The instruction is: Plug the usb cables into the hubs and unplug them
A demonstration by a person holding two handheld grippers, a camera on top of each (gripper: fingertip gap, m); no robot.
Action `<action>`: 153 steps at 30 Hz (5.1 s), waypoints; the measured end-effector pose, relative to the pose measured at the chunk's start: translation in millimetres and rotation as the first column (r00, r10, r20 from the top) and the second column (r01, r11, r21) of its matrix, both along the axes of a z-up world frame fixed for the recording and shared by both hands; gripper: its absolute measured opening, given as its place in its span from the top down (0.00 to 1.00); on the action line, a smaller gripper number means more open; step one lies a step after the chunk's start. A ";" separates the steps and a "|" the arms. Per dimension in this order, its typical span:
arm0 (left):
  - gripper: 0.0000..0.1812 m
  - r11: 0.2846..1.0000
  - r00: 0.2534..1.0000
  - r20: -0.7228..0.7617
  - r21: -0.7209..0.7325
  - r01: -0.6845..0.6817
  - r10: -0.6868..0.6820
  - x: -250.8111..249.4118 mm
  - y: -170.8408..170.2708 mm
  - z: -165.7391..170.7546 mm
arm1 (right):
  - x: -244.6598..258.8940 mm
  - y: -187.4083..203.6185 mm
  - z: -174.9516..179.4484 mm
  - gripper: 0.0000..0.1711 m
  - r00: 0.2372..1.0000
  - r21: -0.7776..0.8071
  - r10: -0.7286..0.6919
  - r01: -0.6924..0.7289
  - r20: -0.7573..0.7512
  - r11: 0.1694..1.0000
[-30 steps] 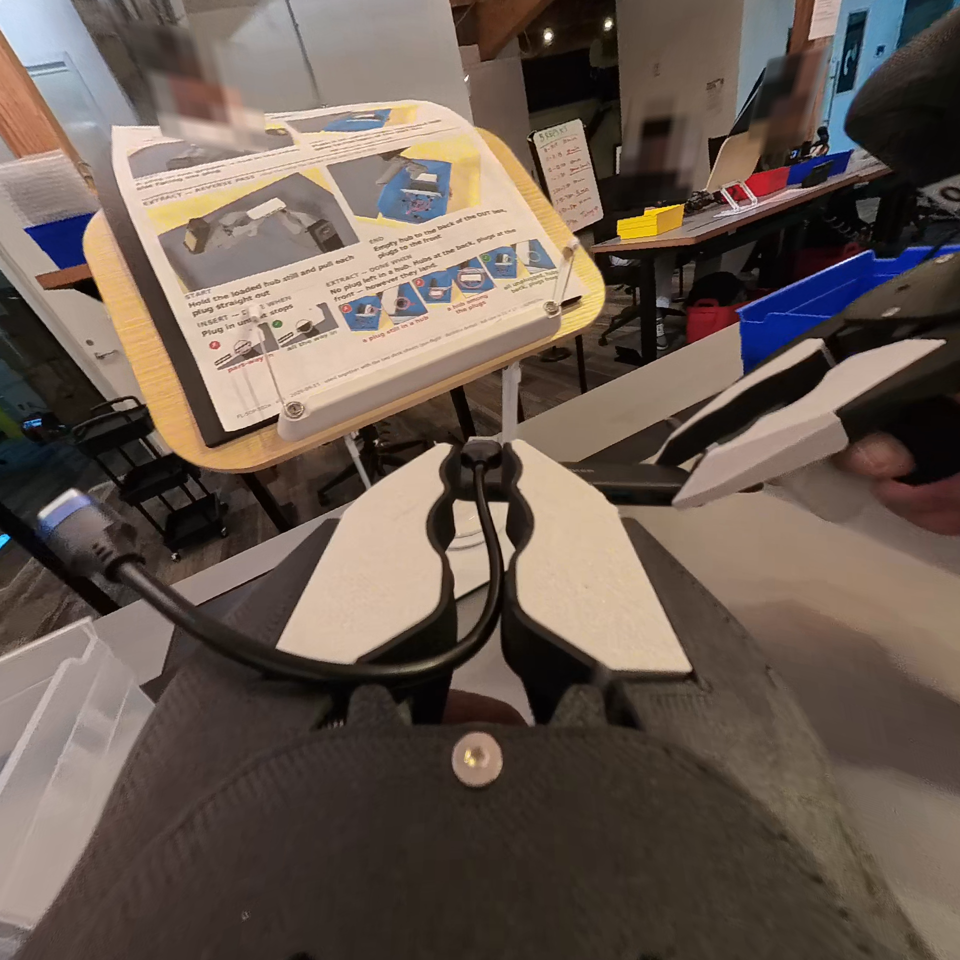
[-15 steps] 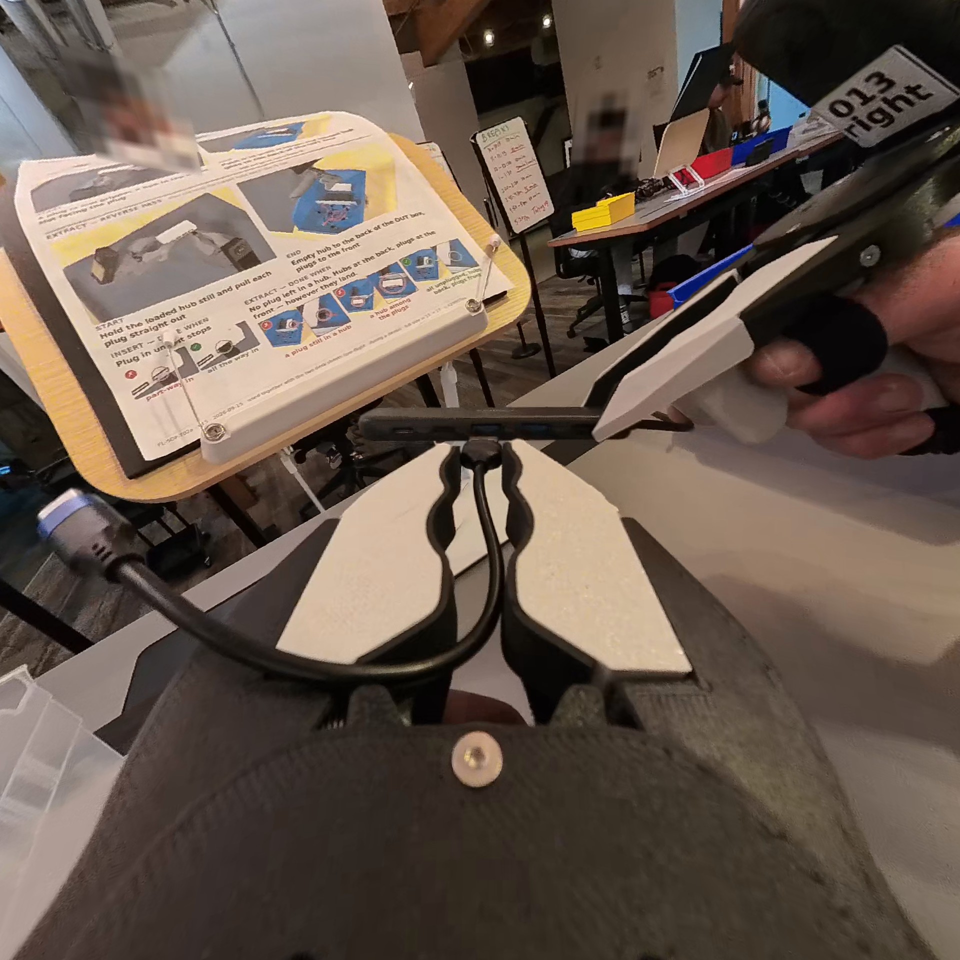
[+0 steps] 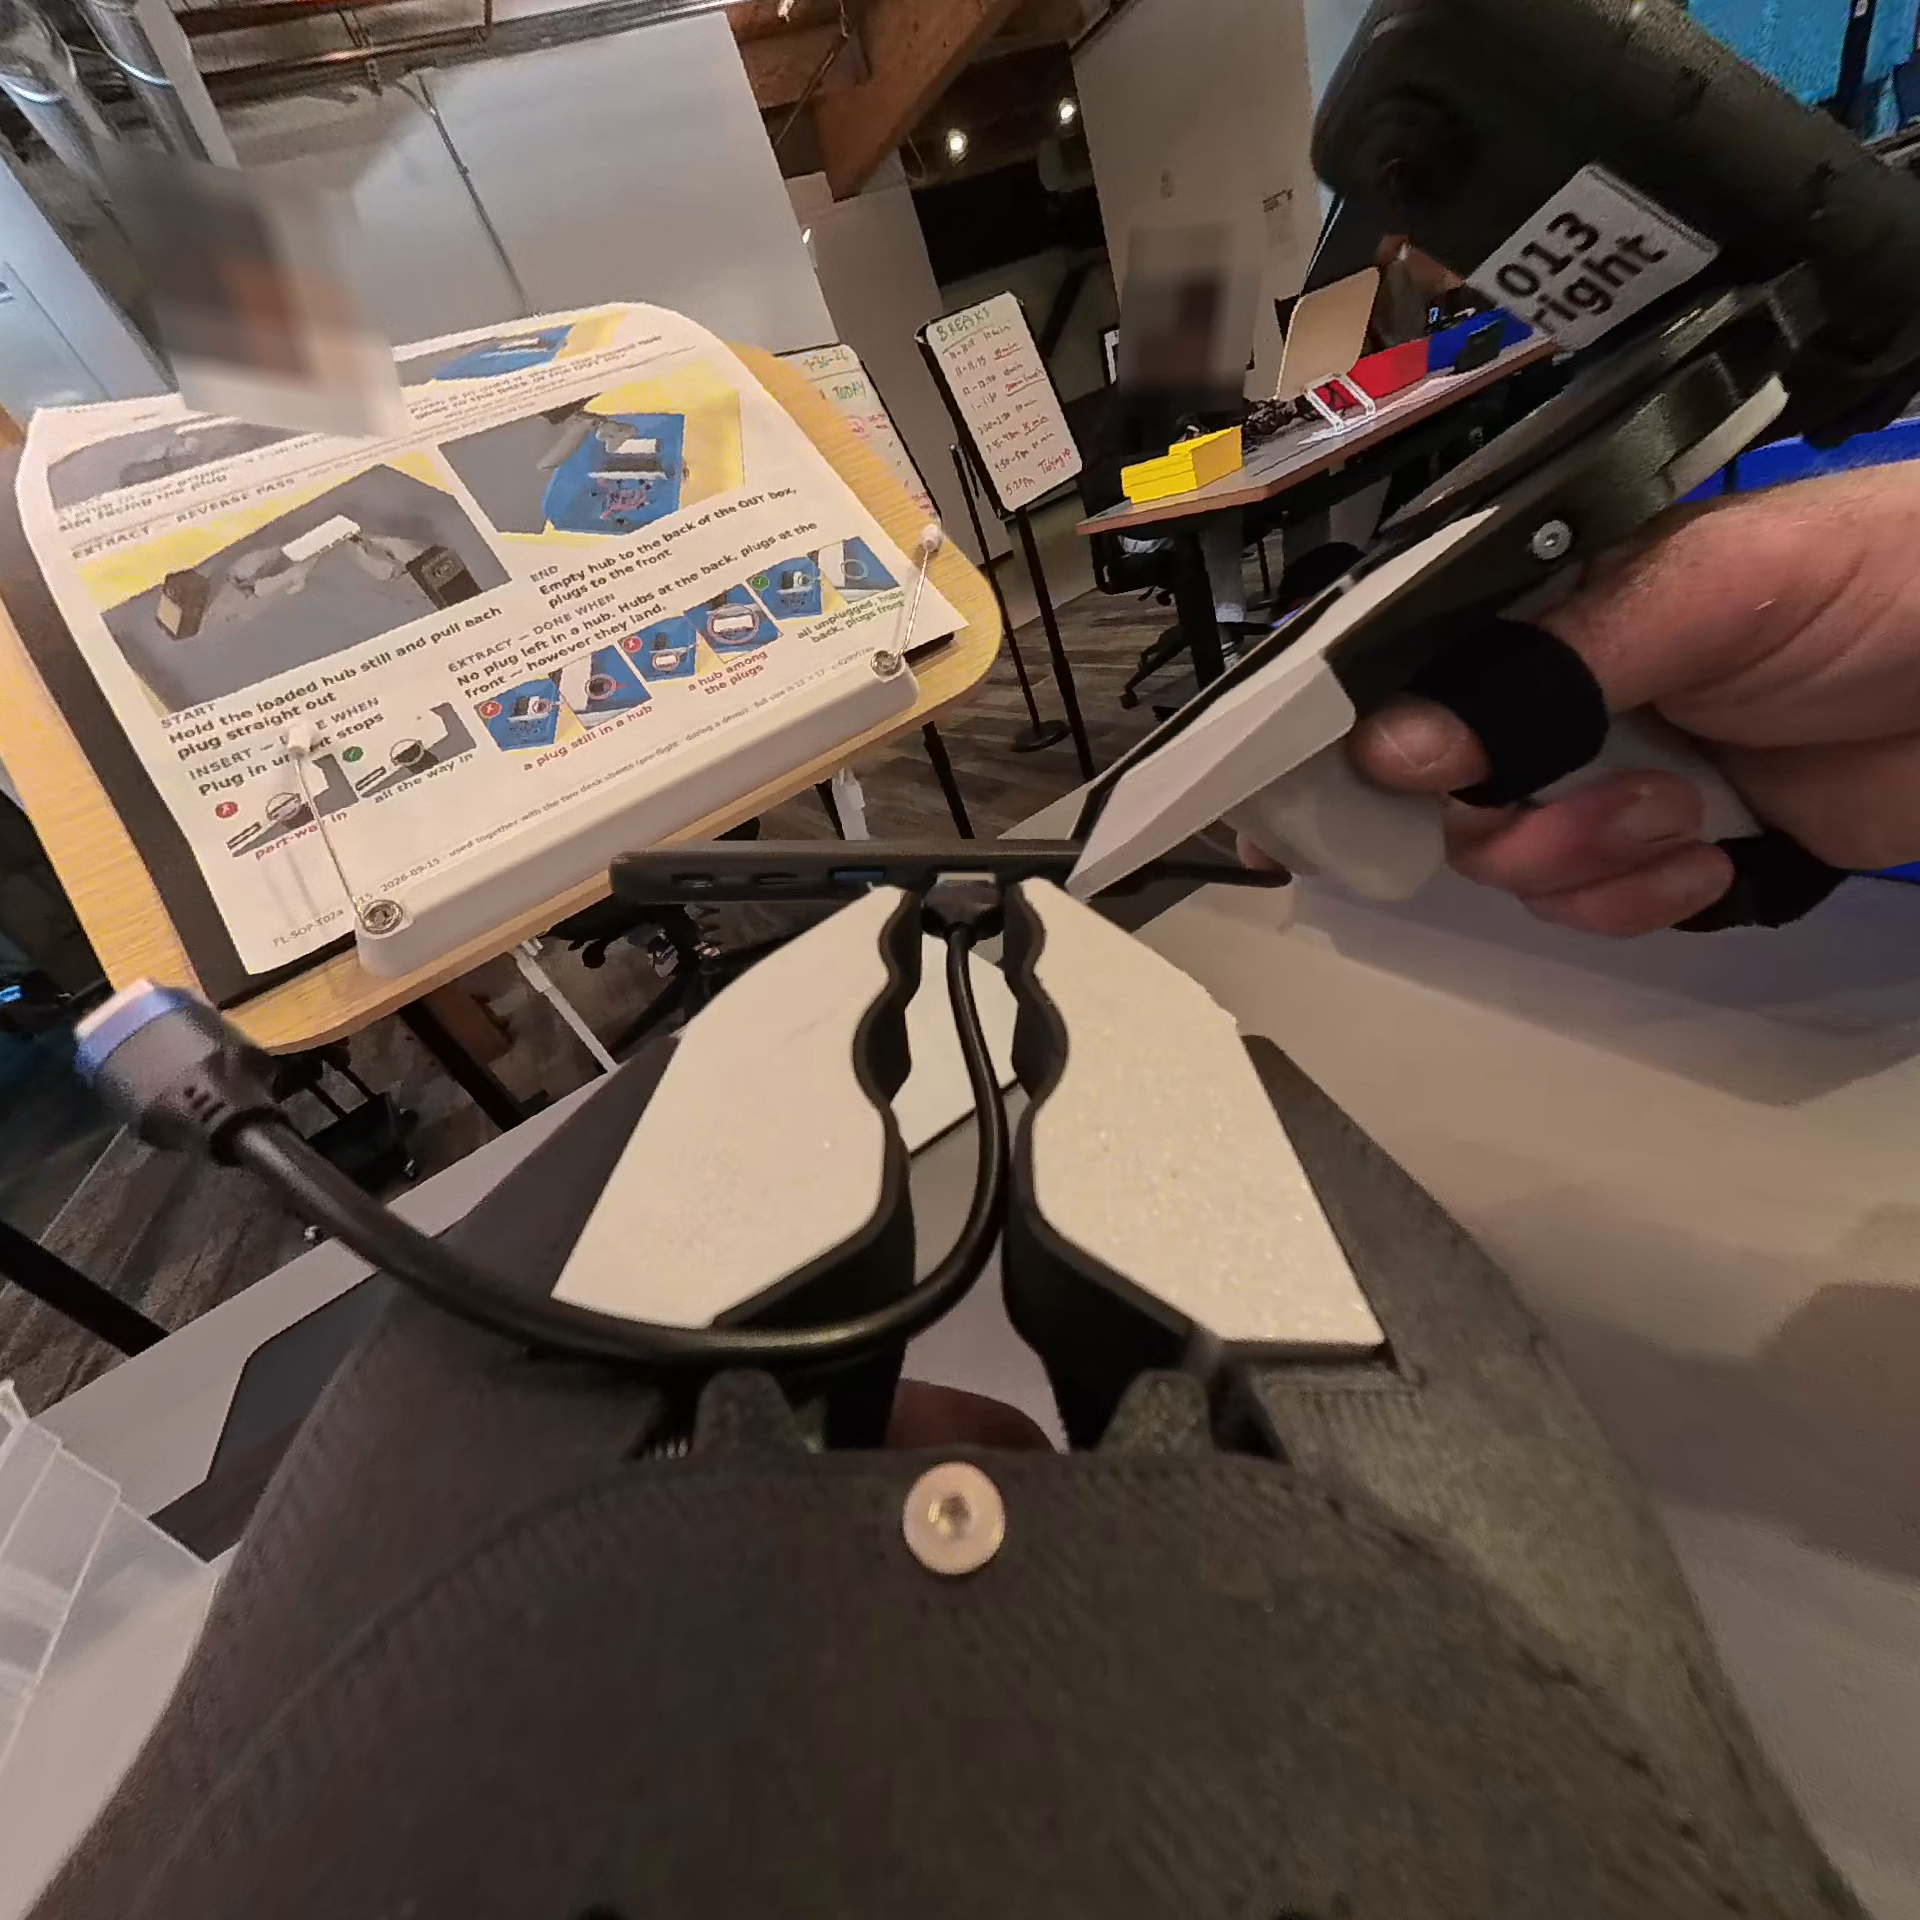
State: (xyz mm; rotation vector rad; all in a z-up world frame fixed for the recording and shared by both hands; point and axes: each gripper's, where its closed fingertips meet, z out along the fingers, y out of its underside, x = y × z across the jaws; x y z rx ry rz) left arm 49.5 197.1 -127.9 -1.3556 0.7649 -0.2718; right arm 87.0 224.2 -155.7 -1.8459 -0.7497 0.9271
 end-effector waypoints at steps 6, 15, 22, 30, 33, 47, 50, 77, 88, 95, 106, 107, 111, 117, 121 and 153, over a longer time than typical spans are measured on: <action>0.92 1.000 1.000 0.012 -0.007 -0.012 0.012 -1.5 0.4 1.8 | -4.0 -0.6 0.5 0.77 1.000 0.005 0.000 0.000 -0.001 1.000; 0.92 1.000 1.000 0.018 -0.013 -0.025 0.026 -3.6 3.1 1.3 | -7.5 -2.7 3.9 0.77 1.000 0.010 0.009 -0.009 -0.014 1.000; 0.92 1.000 0.999 0.022 -0.006 -0.028 0.028 -4.3 2.5 3.5 | -8.6 -4.7 6.5 0.77 0.999 0.005 0.022 -0.022 -0.036 1.000; 0.92 1.000 0.999 0.026 0.007 -0.028 0.028 -5.5 1.2 7.4 | -7.1 -4.5 11.7 0.77 0.999 0.048 0.024 -0.021 -0.044 0.999; 0.92 0.999 0.999 0.032 0.014 -0.032 0.031 -8.1 1.5 11.1 | -3.8 2.9 12.2 0.77 0.998 0.134 -0.052 0.046 0.041 0.990; 0.92 0.996 0.997 0.022 0.036 -0.079 0.079 -24.5 14.9 12.4 | -7.6 11.4 15.4 0.77 0.932 0.361 -0.255 0.152 0.258 0.920; 0.92 0.987 0.995 -0.047 0.140 -0.082 0.090 -29.1 16.7 17.1 | -6.1 7.7 9.5 0.77 0.943 0.271 -0.207 0.135 0.260 0.953; 0.92 0.973 0.740 -0.643 -0.220 0.069 -0.197 -25.9 32.7 -131.0 | -12.2 -34.4 -135.3 0.77 0.801 -0.106 0.248 -0.227 0.545 0.968; 0.92 0.967 0.706 -0.675 -0.250 0.054 -0.214 -30.0 35.3 -147.5 | -10.2 -37.0 -131.8 0.67 0.624 0.034 0.223 -0.373 0.749 0.927; 0.92 0.963 0.700 -0.679 -0.266 0.049 -0.223 -32.2 37.1 -150.5 | -0.5 -30.3 -123.3 0.66 0.366 0.182 0.048 -0.568 0.929 0.803; 0.92 0.951 0.702 -0.660 -0.297 0.082 -0.267 -26.4 37.1 -151.2 | 14.6 -12.5 -131.2 0.92 0.226 0.449 -0.426 -0.705 0.876 0.549; 0.92 0.950 0.702 -0.658 -0.301 0.086 -0.272 -25.3 36.9 -151.3 | 12.5 -12.6 -133.9 0.99 0.226 0.454 -0.442 -0.722 0.868 0.522; 0.92 0.946 0.694 -0.660 -0.311 0.093 -0.286 -24.8 36.8 -151.8 | 5.4 -6.5 -129.1 1.00 0.272 0.527 -0.517 -0.724 0.812 0.446; 0.92 0.938 0.692 -0.652 -0.328 0.112 -0.310 -22.1 35.8 -152.0 | -4.9 -11.4 -120.0 1.00 0.342 0.548 -0.460 -0.702 0.819 0.454; 0.92 0.937 0.687 -0.654 -0.329 0.120 -0.317 -21.5 35.4 -152.1 | 4.2 -18.6 -121.0 0.91 0.375 0.486 -0.309 -0.688 0.874 0.539; 0.92 0.916 0.694 -0.619 -0.368 0.158 -0.368 -21.5 39.7 -157.3 | -22.1 4.6 -96.2 0.84 0.495 0.625 -0.382 -0.639 0.781 0.449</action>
